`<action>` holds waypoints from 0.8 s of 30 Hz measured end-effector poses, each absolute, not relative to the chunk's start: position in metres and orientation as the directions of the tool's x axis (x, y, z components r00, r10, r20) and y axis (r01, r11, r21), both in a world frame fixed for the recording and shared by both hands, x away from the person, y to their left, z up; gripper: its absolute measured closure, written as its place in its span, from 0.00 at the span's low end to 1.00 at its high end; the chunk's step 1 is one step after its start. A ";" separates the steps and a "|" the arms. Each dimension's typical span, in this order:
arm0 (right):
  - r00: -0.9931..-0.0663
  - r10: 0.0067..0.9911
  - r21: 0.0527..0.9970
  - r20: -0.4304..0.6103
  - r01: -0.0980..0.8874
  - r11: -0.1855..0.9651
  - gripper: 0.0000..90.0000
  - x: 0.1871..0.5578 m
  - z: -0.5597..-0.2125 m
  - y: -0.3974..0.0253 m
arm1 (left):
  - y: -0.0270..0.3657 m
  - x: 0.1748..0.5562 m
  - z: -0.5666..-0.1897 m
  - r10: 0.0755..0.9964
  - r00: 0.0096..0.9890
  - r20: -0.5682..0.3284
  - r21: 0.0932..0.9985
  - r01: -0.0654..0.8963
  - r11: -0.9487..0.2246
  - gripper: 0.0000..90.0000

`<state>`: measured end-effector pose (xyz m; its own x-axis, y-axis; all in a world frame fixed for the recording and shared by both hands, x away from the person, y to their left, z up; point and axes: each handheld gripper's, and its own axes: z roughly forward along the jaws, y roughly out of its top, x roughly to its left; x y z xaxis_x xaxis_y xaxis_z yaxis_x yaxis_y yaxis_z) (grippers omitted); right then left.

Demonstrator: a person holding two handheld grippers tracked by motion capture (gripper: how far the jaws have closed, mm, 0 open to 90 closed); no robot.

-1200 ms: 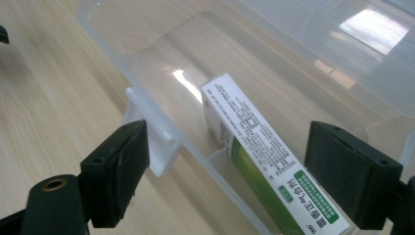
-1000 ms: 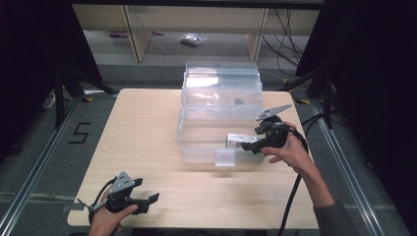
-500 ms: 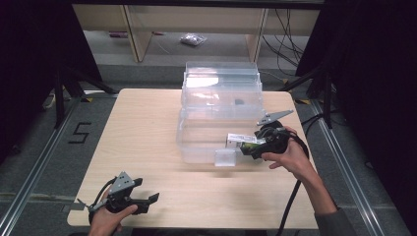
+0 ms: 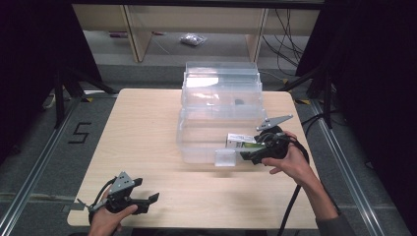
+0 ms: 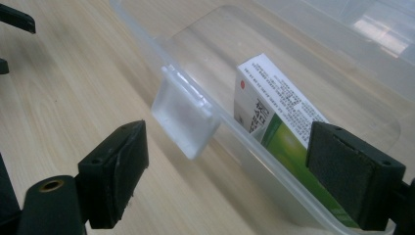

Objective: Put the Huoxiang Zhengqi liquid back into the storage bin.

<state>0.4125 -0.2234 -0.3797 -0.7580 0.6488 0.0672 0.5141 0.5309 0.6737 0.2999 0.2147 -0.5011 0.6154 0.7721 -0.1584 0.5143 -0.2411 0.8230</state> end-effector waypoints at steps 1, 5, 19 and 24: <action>-0.769 0.634 0.664 0.073 0.512 0.545 0.19 0.411 -0.380 -0.224 | 0.215 0.300 -0.501 0.772 0.616 -0.158 0.823 0.515 -0.242 0.17; -0.761 0.642 0.659 0.088 0.528 0.535 0.19 0.407 -0.382 -0.223 | 0.215 0.300 -0.501 0.772 0.616 -0.159 0.823 0.515 -0.241 0.16; -0.768 0.634 0.681 0.090 0.512 0.524 0.19 0.396 -0.390 -0.221 | 0.215 0.300 -0.501 0.772 0.615 -0.157 0.823 0.514 -0.242 0.17; -0.766 0.635 0.673 0.097 0.521 0.525 0.19 0.391 -0.392 -0.220 | 0.215 0.300 -0.501 0.772 0.616 -0.158 0.824 0.513 -0.241 0.17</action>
